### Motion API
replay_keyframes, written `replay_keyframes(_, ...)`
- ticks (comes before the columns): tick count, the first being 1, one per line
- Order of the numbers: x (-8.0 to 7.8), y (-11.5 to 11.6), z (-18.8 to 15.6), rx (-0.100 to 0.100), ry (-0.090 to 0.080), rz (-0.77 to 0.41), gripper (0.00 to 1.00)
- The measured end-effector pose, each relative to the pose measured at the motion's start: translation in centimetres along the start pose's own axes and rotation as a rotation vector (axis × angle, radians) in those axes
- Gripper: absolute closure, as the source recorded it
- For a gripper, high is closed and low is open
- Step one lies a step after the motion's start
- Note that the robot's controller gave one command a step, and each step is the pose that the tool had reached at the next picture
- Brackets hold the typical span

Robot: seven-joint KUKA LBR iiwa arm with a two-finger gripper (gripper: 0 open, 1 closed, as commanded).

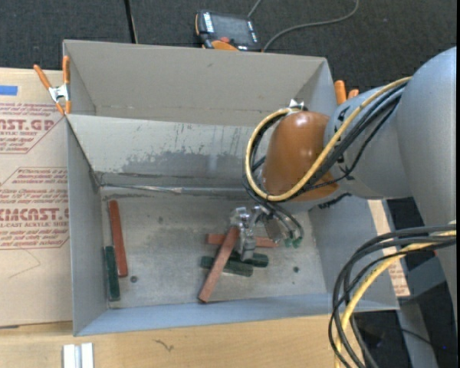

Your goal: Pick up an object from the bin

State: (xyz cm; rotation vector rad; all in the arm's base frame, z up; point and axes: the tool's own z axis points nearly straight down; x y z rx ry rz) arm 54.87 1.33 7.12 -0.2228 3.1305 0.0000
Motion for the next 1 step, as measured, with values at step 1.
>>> replay_keyframes(1, -0.48, 0.53, -16.86, 0.001, -0.008, -0.030, 1.00)
